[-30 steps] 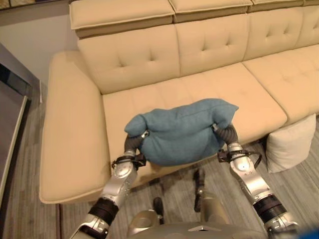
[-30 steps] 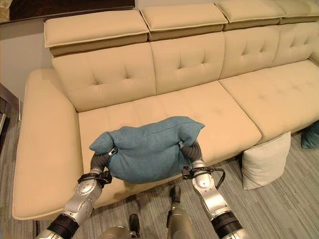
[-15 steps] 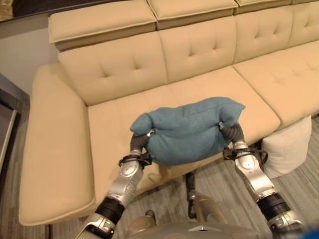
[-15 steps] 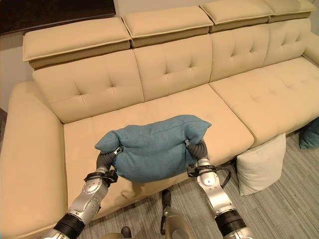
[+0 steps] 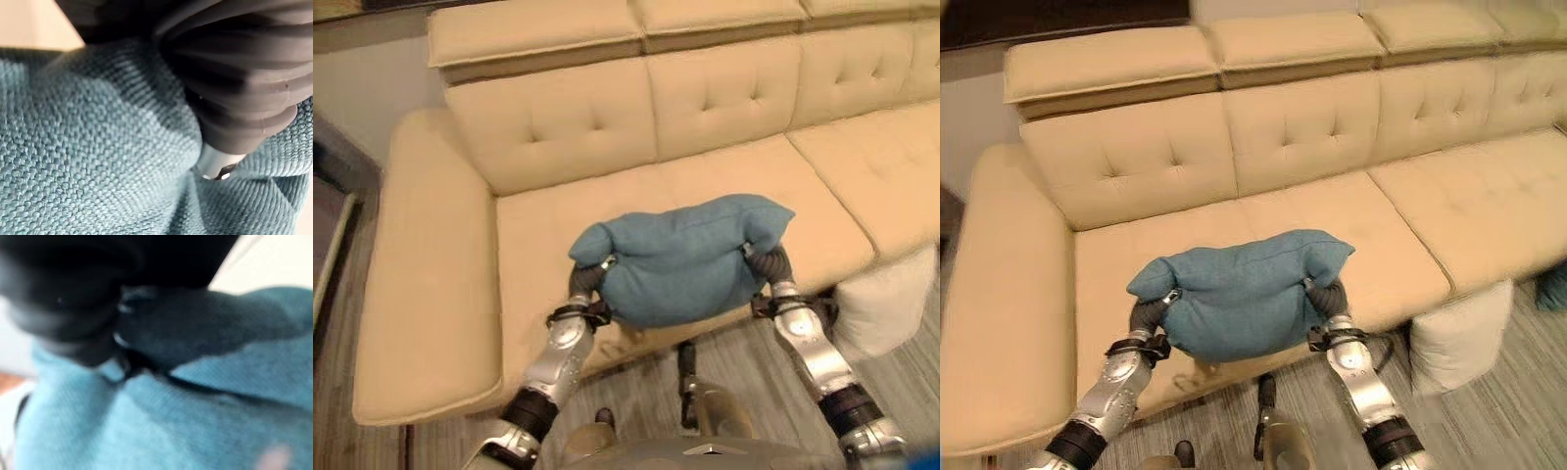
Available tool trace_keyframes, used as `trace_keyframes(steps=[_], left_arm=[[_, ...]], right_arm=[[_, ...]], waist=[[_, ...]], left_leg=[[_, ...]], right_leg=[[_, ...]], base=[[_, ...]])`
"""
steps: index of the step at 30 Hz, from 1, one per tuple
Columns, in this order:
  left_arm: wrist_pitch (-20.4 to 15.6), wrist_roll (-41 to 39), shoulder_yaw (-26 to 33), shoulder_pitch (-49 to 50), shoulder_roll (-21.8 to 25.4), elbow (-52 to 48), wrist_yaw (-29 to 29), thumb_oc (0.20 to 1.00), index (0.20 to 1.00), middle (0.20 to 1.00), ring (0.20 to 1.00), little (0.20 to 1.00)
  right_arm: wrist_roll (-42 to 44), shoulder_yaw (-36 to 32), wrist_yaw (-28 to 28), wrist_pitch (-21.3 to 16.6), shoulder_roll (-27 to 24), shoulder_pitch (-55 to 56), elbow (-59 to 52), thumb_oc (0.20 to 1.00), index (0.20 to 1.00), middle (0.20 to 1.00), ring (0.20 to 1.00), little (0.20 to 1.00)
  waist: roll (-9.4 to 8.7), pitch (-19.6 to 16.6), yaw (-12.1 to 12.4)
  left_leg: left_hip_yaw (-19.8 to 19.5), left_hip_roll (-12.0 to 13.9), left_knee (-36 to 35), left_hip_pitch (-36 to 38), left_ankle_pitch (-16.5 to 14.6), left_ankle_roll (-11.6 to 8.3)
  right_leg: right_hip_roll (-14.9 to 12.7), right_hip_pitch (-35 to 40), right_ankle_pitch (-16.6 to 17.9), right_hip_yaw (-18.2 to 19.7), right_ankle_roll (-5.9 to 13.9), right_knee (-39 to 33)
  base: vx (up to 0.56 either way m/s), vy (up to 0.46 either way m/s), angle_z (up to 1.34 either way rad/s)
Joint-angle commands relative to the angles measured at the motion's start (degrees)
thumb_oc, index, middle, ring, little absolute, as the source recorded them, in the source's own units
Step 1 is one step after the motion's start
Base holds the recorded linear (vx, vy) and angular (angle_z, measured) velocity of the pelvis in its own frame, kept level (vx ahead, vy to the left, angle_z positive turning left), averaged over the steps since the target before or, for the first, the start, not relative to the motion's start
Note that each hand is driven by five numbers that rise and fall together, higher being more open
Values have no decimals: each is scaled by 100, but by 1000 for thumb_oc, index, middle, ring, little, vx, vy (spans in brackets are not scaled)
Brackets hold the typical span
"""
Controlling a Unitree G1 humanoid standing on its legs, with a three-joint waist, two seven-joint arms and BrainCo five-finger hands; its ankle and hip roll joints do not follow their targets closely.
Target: Pick up all the scattered cushions and arrange them neatly on the sofa.
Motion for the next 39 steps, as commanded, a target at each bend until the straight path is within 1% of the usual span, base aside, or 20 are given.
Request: trace_keyframes(steps=[1,4,8,16,22,27,31,32,33,34,35,36,39], left_arm=[[-170,213,-209,-549,269,-902,-227,200,200,200,200,200],[-150,265,-194,-514,246,-882,-224,200,200,200,200,200],[-123,262,-148,-442,191,-870,-232,200,200,200,200,200],[-86,224,-79,-356,142,-878,-227,200,200,200,200,200],[-79,263,-18,-365,126,-895,-196,200,200,200,200,200],[-108,549,139,-568,218,-932,-42,200,200,200,200,200],[-191,595,237,-932,233,-907,175,200,200,200,200,200],[-234,632,249,-1254,242,-882,324,200,200,200,200,200],[-235,632,252,-1266,241,-877,325,200,200,200,200,200],[-313,641,271,-1643,255,-807,526,200,200,200,200,200],[-347,647,263,-1870,260,-767,630,200,200,200,200,200],[-349,647,266,-1888,260,-760,631,200,200,200,200,200],[-488,565,270,-2664,342,-582,922,200,200,200,200,200]], right_arm=[[29,573,353,-539,817,-944,-87,200,200,200,200,200],[29,521,360,-538,833,-869,-53,200,200,200,200,200],[-61,492,367,-504,788,-795,-72,200,200,200,200,200],[-28,374,379,-492,728,-683,-77,200,200,200,200,200],[-72,363,387,-472,688,-684,-96,200,200,200,200,200],[-173,380,356,-459,609,-973,-148,200,200,200,200,200],[-179,457,270,-463,572,-1431,-85,200,200,200,200,200],[-192,557,188,-458,535,-1797,-3,200,200,200,200,200],[-191,557,187,-461,535,-1812,5,200,200,200,200,200],[-181,673,86,-463,553,-2253,56,200,200,200,200,200],[-185,732,32,-461,549,-2490,97,200,200,200,200,200],[-184,731,30,-465,549,-2509,108,200,200,200,200,200],[-156,878,-165,-452,470,-3295,271,200,200,200,200,200]], waist=[[-108,-589,400],[-84,-656,376],[-73,-689,362],[-103,-788,348],[-64,-810,350],[-7,-781,395],[21,-674,444],[34,-545,487],[35,-539,486],[43,-365,538],[42,-282,562],[42,-279,558],[52,15,612]], left_leg=[[207,-418,-3293,939,1914,169],[207,-450,-3376,1022,1902,157],[180,-425,-3376,1057,1900,117],[176,-384,-3376,1296,1837,94],[190,-367,-3376,1402,1803,88],[231,-353,-3376,1469,1767,87],[232,-368,-3368,1410,1763,96],[222,-374,-3316,1307,1758,105],[222,-374,-3313,1302,1758,105],[193,-378,-3232,1111,1765,109],[173,-381,-3165,981,1766,108],[171,-380,-3151,964,1761,109],[86,-403,-2884,497,1759,122]], right_leg=[[-435,697,-316,205,957,-280],[-477,786,-328,82,966,-386],[-461,860,-317,18,958,-521],[-385,1149,-365,-31,930,-726],[-358,1229,-427,-42,905,-719],[-355,1243,-431,-46,897,-751],[-369,1180,-439,-58,882,-762],[-395,1087,-442,-71,877,-733],[-395,1081,-443,-70,877,-728],[-413,912,-435,-71,861,-661],[-426,817,-427,-79,854,-623],[-427,803,-429,-80,853,-615],[-475,417,-372,-91,838,-463]], base=[[21,25,-157],[51,39,-14],[21,-8,11],[28,-33,-9],[18,-11,0],[45,-11,-7],[-1,5,-2],[-40,16,-3],[-116,13,-2],[-127,-1,-3],[-128,-1,-4],[-109,-2,-6],[-155,6,4]])
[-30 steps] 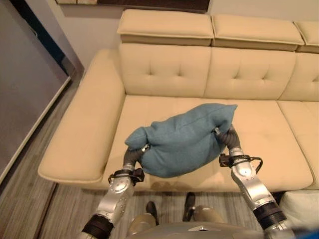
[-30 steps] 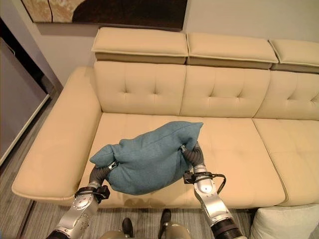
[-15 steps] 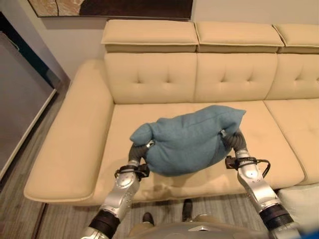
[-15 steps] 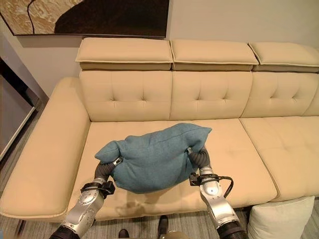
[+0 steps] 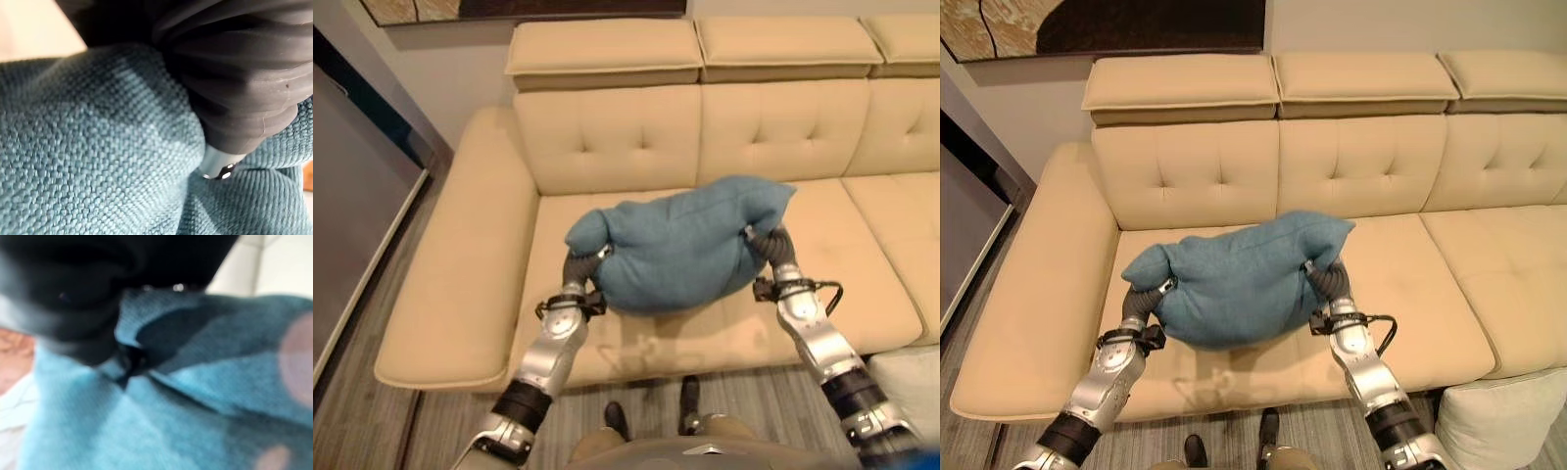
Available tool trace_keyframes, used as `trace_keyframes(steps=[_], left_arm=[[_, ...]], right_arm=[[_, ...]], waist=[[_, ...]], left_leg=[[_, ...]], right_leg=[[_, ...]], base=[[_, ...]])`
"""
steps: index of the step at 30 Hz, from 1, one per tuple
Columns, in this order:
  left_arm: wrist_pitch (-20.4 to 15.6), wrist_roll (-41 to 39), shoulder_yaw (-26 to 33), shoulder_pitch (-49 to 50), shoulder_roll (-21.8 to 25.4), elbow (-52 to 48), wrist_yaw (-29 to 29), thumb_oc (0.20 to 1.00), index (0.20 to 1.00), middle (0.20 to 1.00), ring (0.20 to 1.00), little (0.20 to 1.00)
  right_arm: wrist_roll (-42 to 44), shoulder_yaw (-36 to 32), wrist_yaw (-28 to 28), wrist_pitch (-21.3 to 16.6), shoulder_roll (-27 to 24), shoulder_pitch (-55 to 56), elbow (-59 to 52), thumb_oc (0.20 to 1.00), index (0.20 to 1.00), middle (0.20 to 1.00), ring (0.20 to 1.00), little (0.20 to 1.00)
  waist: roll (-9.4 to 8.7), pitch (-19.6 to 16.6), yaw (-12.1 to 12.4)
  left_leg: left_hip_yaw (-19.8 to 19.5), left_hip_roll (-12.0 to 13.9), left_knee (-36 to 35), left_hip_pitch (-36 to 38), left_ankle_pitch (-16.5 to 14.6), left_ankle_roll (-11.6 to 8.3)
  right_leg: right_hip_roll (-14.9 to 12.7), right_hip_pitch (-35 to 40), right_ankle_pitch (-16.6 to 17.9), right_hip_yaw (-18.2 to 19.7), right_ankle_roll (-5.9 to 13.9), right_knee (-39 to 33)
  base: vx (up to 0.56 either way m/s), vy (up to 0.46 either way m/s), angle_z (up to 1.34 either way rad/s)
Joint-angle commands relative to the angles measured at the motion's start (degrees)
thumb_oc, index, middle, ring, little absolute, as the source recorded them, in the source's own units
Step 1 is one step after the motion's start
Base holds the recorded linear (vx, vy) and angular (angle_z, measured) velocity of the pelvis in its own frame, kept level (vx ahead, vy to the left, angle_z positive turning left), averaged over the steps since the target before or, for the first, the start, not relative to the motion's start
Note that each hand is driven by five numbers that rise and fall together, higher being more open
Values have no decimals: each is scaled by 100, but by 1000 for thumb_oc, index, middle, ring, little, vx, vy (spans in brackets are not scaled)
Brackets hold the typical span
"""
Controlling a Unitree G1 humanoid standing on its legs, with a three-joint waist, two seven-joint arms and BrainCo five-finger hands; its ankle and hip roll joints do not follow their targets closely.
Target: Pick up all the scattered cushions and arrange them neatly on the sofa.
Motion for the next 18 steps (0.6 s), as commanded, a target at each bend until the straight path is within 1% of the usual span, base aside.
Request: trace_keyframes(steps=[1,2,5,6,9,10,15,18], left_arm=[[-878,114,-315,-1609,-9,-227,194,200,200,200,200,200],[-950,63,-327,-2133,106,-100,339,200,200,200,200,200],[-979,70,-339,-2398,159,8,407,200,200,200,200,200],[-1019,89,-387,-2925,315,231,537,200,200,200,200,200],[-1072,86,-422,-3552,510,575,648,200,200,200,200,200],[-1080,99,-450,-3898,630,776,693,200,200,200,200,200],[-1107,48,-649,-4960,853,1464,750,200,200,200,200,200],[-1104,75,-712,-5196,878,1616,777,200,200,200,200,200]], right_arm=[[-14,505,-42,-459,390,-1247,-238,200,200,200,200,200],[-10,622,-154,-434,269,-1826,-72,200,200,200,200,200],[22,643,-201,-444,274,-2095,35,200,200,200,200,200],[111,744,-281,-441,231,-2696,302,200,200,200,200,200],[222,868,-364,-457,270,-3332,604,200,200,200,200,200],[204,930,-413,-450,268,-3641,772,200,200,200,200,200],[162,1153,-540,-454,324,-4442,1203,200,200,200,200,200],[120,1201,-584,-458,346,-4591,1305,200,200,200,200,200]], waist=[[-268,182,149],[-281,304,180],[-285,340,184],[-299,390,209],[-313,395,237],[-321,377,247],[-300,398,202],[-308,411,189]], left_leg=[[-376,16,369,-565,32,-238],[-428,5,551,-872,9,-237],[-453,3,640,-1029,3,-237],[-481,0,780,-1309,-6,-229],[-494,-6,843,-1590,10,-233],[-510,-14,826,-1706,28,-240],[-530,-49,741,-2065,154,-278],[-544,-49,751,-2202,177,-283]], right_leg=[[-713,201,-735,-130,862,741],[-741,-57,-694,-109,853,823],[-758,-190,-666,-98,845,858],[-775,-415,-615,-63,842,896],[-781,-664,-530,-5,852,903],[-784,-763,-485,-7,871,879],[-783,-1138,-358,40,886,837],[-784,-1256,-329,34,889,818]], base=[[-184,14,8],[-129,15,5],[-63,16,7],[-45,32,3],[-9,44,1],[35,53,4],[20,50,3],[4,10,1]])
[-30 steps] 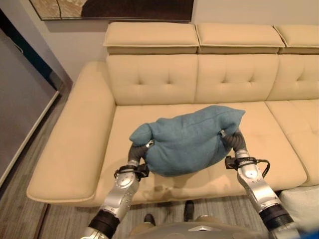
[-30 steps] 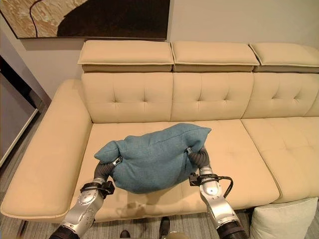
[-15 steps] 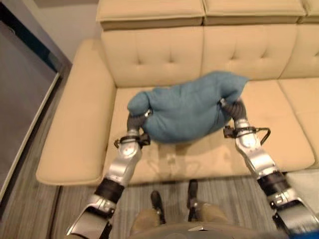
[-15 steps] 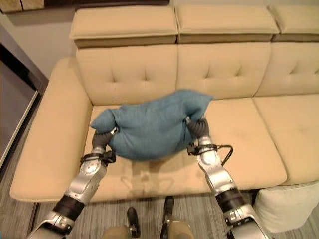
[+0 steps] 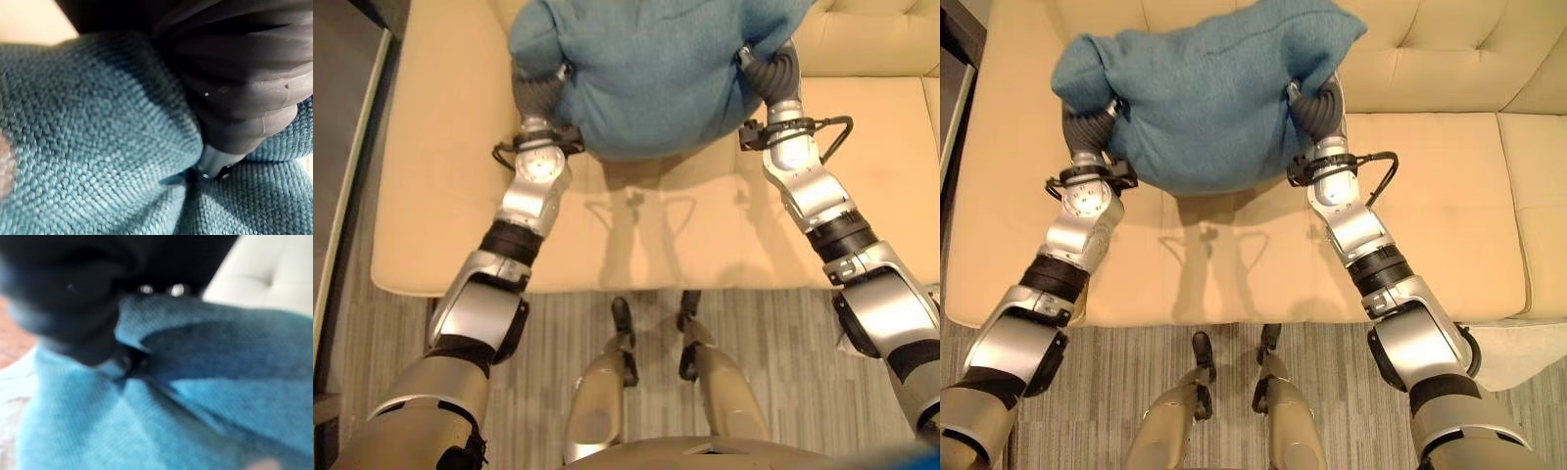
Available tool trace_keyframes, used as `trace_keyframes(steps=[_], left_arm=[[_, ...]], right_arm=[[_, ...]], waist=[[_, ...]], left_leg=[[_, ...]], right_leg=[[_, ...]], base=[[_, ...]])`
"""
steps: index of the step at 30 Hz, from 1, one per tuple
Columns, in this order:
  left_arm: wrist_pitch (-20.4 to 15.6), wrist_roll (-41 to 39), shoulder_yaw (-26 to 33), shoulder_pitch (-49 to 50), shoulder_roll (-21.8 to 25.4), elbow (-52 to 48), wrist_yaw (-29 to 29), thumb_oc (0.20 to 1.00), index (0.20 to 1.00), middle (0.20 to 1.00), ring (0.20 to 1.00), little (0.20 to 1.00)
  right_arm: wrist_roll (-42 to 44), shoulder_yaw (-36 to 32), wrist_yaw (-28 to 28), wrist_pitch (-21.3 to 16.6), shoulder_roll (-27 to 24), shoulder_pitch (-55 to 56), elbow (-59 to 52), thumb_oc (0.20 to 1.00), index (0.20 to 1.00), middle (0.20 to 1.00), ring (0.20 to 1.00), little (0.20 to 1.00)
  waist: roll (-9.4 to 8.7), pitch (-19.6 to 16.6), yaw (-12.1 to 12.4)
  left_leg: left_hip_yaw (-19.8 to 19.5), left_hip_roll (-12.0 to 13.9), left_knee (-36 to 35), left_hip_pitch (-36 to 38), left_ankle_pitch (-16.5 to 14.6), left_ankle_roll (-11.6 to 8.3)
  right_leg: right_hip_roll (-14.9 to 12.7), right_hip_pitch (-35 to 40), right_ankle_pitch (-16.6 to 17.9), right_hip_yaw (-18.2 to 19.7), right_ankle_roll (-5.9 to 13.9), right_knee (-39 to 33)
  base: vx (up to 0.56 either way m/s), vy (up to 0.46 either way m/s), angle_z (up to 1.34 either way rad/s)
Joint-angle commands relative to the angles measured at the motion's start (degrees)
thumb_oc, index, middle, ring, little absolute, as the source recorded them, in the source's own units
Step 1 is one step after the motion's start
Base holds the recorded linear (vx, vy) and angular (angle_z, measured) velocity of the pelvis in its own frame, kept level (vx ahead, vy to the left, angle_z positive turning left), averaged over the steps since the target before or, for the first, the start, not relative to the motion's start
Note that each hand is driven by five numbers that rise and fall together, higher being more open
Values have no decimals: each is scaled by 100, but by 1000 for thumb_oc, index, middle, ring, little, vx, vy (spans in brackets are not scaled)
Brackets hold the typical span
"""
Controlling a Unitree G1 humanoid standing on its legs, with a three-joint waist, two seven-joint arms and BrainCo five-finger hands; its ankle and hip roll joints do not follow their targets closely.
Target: Pick up all the scattered cushions and arrange them neatly on the sofa.
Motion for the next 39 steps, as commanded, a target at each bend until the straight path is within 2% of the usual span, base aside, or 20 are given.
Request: trace_keyframes(steps=[1,4,5,7,16,17,18,19,20,24,28,29,34,39], left_arm=[[-744,105,-688,-1093,-158,-349,-182,200,200,200,200,200],[-746,56,-754,-1391,-156,-78,-167,200,200,200,200,200],[-739,5,-801,-1541,-120,66,-200,200,200,200,200,200],[-709,-79,-811,-1640,-145,230,-156,200,200,200,200,200],[-541,8,-984,-2295,-84,832,-73,200,200,200,200,200],[-501,37,-1012,-2452,-60,990,-39,661,661,661,661,661],[-454,87,-1053,-2549,-21,1075,-7,1000,1000,1000,1000,1000],[-367,130,-1137,-2770,46,1257,13,1000,1000,1000,1000,1000],[-320,195,-1213,-2928,118,1324,45,1000,1000,1000,1000,1000],[-234,362,-1226,-3207,376,1368,209,1000,1000,1000,1000,1000],[-244,308,-1234,-3328,438,1551,223,1000,1000,1000,1000,1000],[-228,209,-1235,-3399,538,1694,188,1000,1000,1000,1000,1000],[-227,36,-1330,-3610,698,2007,92,1000,1000,1000,1000,1000],[-187,-21,-1434,-3809,896,2129,127,1000,1000,1000,1000,1000]], right_arm=[[-133,504,126,-517,559,-717,-141,200,200,200,200,200],[-169,568,82,-518,617,-925,60,200,200,200,200,200],[-172,614,79,-514,659,-1024,192,200,200,200,200,200],[-195,627,34,-478,706,-1081,286,200,200,200,200,200],[-280,739,-57,-339,623,-1713,824,200,200,200,200,200],[-251,768,-76,-333,633,-1865,978,200,200,200,200,200],[-247,808,-95,-305,603,-1953,1086,476,476,476,476,476],[-235,878,-131,-278,565,-2180,1308,589,589,589,589,589],[-256,929,-193,-238,541,-2339,1453,1000,1000,1000,1000,1000],[-620,830,-654,24,413,-2736,1836,1000,1000,1000,1000,1000],[-769,994,-697,148,370,-2967,2133,1000,1000,1000,1000,1000],[-874,1174,-671,278,294,-3148,2419,1000,1000,1000,1000,1000],[-608,1352,-603,357,234,-3503,3013,1000,1000,1000,1000,1000],[-356,1365,-764,432,-119,-3769,3370,1000,1000,1000,1000,1000]], waist=[[-90,-329,66],[-103,-319,34],[-103,-327,3],[-124,-324,-56],[-84,-267,-101],[-80,-250,-104],[-73,-254,-99],[-76,-245,-82],[-71,-227,-60],[-7,-215,13],[26,-239,56],[29,-265,90],[40,-288,153],[58,-346,217]], left_leg=[[-426,53,228,-359,109,-352],[-433,42,352,-606,81,-358],[-502,76,481,-764,-118,-412],[-497,110,637,-1049,-164,-395],[-523,102,687,-1562,-127,-395],[-527,97,688,-1626,-116,-397],[-534,93,680,-1640,-110,-400],[-536,81,667,-1693,-86,-408],[-541,71,646,-1720,-73,-412],[-579,16,583,-1831,-31,-416],[-591,-16,550,-1845,-12,-422],[-617,-26,540,-1858,8,-434],[-672,-38,537,-1842,27,-459],[-733,-54,496,-1786,52,-469]], right_leg=[[-596,378,-642,41,1038,656],[-590,181,-568,79,1046,626],[-568,63,-638,156,1102,619],[-563,-145,-565,211,1117,604],[-586,-631,-394,284,1153,534],[-591,-688,-368,285,1160,520],[-593,-715,-352,288,1165,511],[-599,-752,-307,279,1179,481],[-605,-780,-271,270,1201,453],[-625,-878,-195,265,1228,377],[-651,-895,-177,244,1247,348],[-662,-895,-163,225,1251,334],[-672,-869,-146,181,1247,318],[-674,-775,-134,141,1263,269]], base=[[12,33,0],[27,27,0],[74,40,0],[34,44,4],[1,26,-8],[0,0,0],[-3,22,5],[0,0,0],[0,0,0],[9,15,1],[0,0,0],[0,0,0],[0,0,0],[18,3,6]])
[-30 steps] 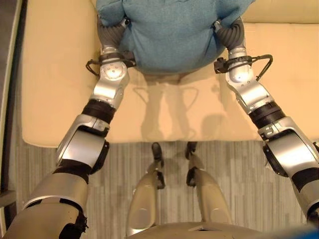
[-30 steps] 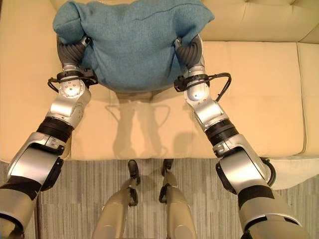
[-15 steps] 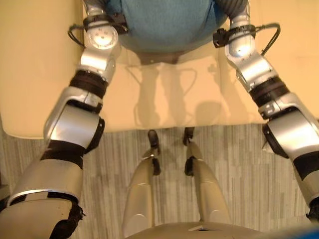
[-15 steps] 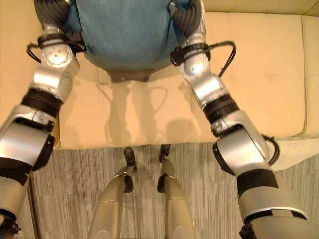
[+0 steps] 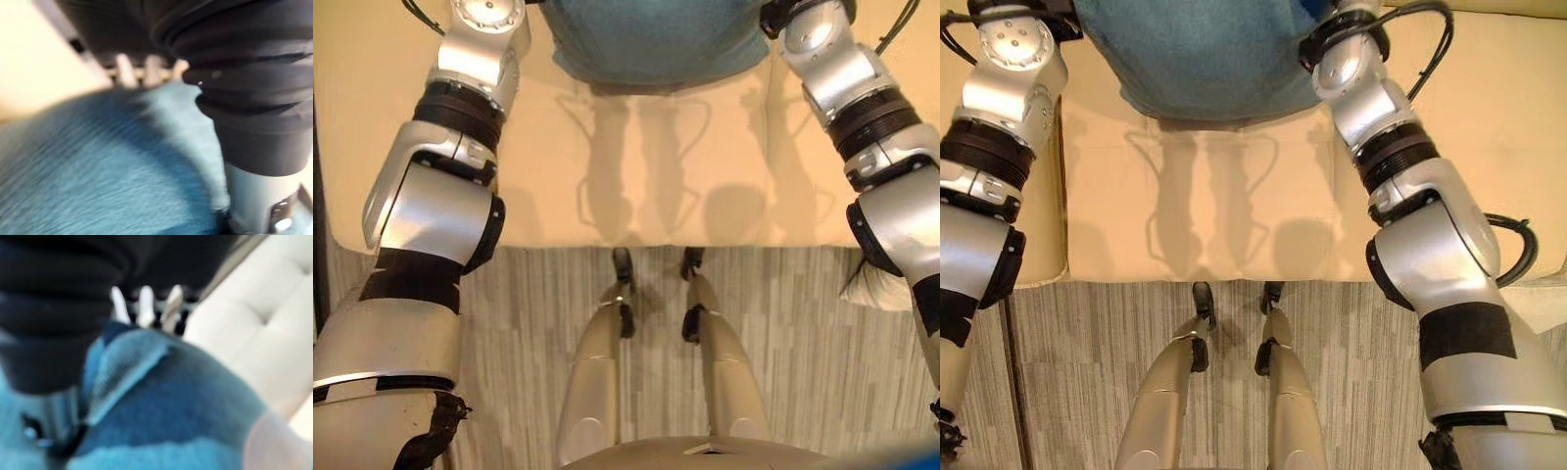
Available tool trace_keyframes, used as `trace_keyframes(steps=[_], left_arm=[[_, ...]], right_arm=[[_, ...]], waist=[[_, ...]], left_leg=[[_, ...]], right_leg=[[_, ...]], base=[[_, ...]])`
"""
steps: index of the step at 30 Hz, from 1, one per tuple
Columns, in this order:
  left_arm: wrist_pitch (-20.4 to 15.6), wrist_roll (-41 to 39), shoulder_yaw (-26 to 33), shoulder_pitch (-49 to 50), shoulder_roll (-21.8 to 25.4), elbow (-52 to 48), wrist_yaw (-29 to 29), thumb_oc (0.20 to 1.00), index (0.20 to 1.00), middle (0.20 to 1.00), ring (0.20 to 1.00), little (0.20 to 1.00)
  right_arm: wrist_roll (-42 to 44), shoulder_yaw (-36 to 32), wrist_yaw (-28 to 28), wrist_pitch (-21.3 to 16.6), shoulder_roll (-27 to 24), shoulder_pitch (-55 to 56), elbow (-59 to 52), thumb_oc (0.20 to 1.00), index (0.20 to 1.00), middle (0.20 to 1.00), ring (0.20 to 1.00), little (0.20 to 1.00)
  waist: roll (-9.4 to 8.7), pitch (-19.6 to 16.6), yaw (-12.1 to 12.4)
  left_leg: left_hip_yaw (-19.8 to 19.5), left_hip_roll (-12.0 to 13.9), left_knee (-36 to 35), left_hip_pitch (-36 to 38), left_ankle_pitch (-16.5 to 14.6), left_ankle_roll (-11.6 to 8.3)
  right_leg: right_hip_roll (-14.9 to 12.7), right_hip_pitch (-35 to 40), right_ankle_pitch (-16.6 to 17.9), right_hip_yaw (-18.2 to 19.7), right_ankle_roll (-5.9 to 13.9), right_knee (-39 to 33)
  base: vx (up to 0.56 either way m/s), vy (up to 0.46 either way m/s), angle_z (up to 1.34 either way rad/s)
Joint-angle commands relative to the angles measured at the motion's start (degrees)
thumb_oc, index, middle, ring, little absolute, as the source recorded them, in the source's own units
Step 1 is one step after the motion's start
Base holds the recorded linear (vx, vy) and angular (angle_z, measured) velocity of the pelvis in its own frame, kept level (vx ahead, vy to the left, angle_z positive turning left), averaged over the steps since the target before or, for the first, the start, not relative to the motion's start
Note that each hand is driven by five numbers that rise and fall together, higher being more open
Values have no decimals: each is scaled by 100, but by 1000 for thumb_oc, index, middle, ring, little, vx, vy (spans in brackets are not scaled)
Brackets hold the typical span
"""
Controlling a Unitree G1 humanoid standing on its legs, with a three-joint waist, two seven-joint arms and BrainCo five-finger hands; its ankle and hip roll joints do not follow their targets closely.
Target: Pick up all the scattered cushions and arrange them neatly on the sofa.
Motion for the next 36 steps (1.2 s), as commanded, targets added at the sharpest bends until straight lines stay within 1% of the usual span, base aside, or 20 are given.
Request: trace_keyframes(steps=[1,5,8,12,13,14,15,16,17,18,19,20,21,22,23,26,27,29,31,36], left_arm=[[-242,-1,-260,-529,203,41,-42,1000,1000,1000,1000,1000],[-291,-81,-322,-583,448,58,-68,1000,1000,1000,1000,1000],[-306,-95,-367,-565,604,78,-135,1000,1000,1000,1000,1000],[-367,-151,-367,-320,809,32,-257,1000,1000,1000,1000,1000],[-396,-134,-338,-142,924,-58,-319,1000,1000,1000,1000,1000],[-409,-132,-342,-92,947,-101,-318,1000,1000,1000,1000,1000],[-408,-130,-341,-84,945,-107,-315,1000,1000,1000,1000,1000],[-426,-123,-313,14,976,-166,-336,1000,1000,1000,1000,1000],[-442,-89,-229,288,1051,-298,-372,1000,1000,1000,1000,1000],[-443,-87,-223,295,1049,-302,-371,1000,1000,1000,1000,1000],[-454,-76,-204,384,1126,-357,-399,1000,1000,1000,1000,1000],[-478,-72,-110,598,1133,-466,-439,1000,1000,1000,1000,1000],[-516,-81,-20,754,1127,-552,-449,1000,1000,1000,1000,1000],[-539,-66,25,862,1151,-672,-429,1000,1000,1000,1000,1000],[-584,-41,209,1265,1199,-1000,-464,1000,1000,1000,1000,1000],[-588,1,261,1407,1225,-1110,-470,1000,1000,1000,1000,1000],[-607,32,454,1739,1114,-1309,-446,1000,1000,1000,1000,1000],[-611,190,605,2067,1088,-1533,-394,1000,1000,1000,1000,1000],[-601,341,992,2789,964,-1970,-346,1000,1000,1000,1000,1000],[-571,633,1700,4707,675,-2835,-597,1000,1000,1000,1000,1000]], right_arm=[[151,141,-124,-165,124,-537,377,1000,1000,1000,1000,1000],[376,266,-178,-195,-455,-714,464,1000,1000,1000,1000,1000],[424,393,-109,-201,-727,-785,498,1000,1000,1000,1000,1000],[607,498,-3,-302,-1055,-738,446,1000,1000,1000,1000,1000],[587,495,61,-326,-1281,-616,402,1000,1000,1000,1000,1000],[591,497,71,-335,-1341,-553,370,1000,1000,1000,1000,1000],[590,493,71,-333,-1343,-544,364,1000,1000,1000,1000,1000],[607,443,81,-371,-1385,-491,290,1000,1000,1000,1000,1000],[542,443,128,-352,-1506,-327,171,1000,1000,1000,1000,1000],[542,444,126,-353,-1508,-323,167,1000,1000,1000,1000,1000],[458,473,159,-354,-1629,-266,120,1000,1000,1000,1000,1000],[410,396,166,-382,-1671,-120,31,1000,1000,1000,1000,1000],[363,322,146,-403,-1711,-24,-43,1000,1000,1000,1000,1000],[338,284,120,-394,-1719,35,-111,1000,1000,1000,1000,1000],[4,319,214,-341,-1868,276,-436,1000,1000,1000,1000,1000],[-120,349,220,-303,-1913,295,-568,1000,1000,1000,1000,1000],[-384,241,98,-241,-1984,416,-746,1000,1000,1000,1000,1000],[-498,9,-43,-243,-2020,558,-884,1000,1000,1000,1000,1000],[-621,-352,-75,-239,-2040,1015,-1186,1000,1000,1000,1000,1000],[-707,-895,484,-400,-2219,2598,-2042,1000,1000,1000,1000,1000]], waist=[[183,-240,102],[167,-263,154],[156,-263,156],[138,-245,141],[139,-231,144],[124,-197,131],[123,-196,132],[127,-231,139],[123,-219,123],[114,-177,110],[121,-216,117],[133,-220,115],[118,-160,94],[117,-161,99],[116,-126,78],[120,-127,76],[128,-105,63],[143,-78,69],[154,-81,74],[96,-134,27]], left_leg=[[-522,-124,-853,522,316,-563],[-558,-131,-838,638,294,-570],[-552,-133,-853,724,295,-577],[-523,-132,-810,832,265,-588],[-519,-136,-790,895,232,-583],[-432,-152,-769,866,377,-531],[-432,-153,-774,874,379,-531],[-514,-146,-798,956,232,-576],[-514,-146,-778,1010,223,-580],[-437,-157,-754,952,364,-531],[-498,-146,-784,1042,221,-581],[-471,-154,-803,1085,222,-581],[-390,-160,-783,1036,373,-538],[-385,-167,-800,1040,389,-537],[-356,-161,-830,1071,415,-553],[-343,-163,-827,1067,413,-550],[-340,-166,-800,1051,404,-547],[-346,-165,-778,1044,397,-541],[-347,-151,-784,1099,387,-534],[-295,-126,-892,1507,356,-530]], right_leg=[[-564,1043,-556,-156,1278,56],[-588,1188,-544,-199,1304,27],[-602,1271,-527,-226,1318,19],[-612,1398,-525,-242,1321,33],[-626,1447,-533,-242,1314,44],[-665,1420,-442,-303,1259,64],[-666,1427,-442,-303,1259,62],[-634,1491,-534,-251,1308,46],[-633,1537,-546,-260,1300,70],[-666,1486,-451,-317,1248,89],[-633,1558,-549,-266,1297,70],[-641,1580,-542,-272,1301,65],[-679,1545,-447,-338,1250,81],[-679,1546,-446,-343,1244,78],[-690,1538,-465,-354,1239,97],[-690,1532,-471,-358,1235,102],[-699,1517,-469,-354,1223,119],[-703,1516,-474,-353,1215,128],[-702,1538,-503,-366,1199,148],[-685,1801,-648,-386,1139,228]], base=[[17,-1,6],[18,6,13],[15,12,7],[7,22,2],[-76,14,2],[-75,14,2],[0,0,0],[75,21,5],[-8,24,8],[-10,30,6],[0,0,0],[0,0,0],[-104,18,-1],[-124,21,2],[0,0,0],[0,0,0],[0,0,0],[-4,5,-3],[4,0,-8],[38,-20,-9]])
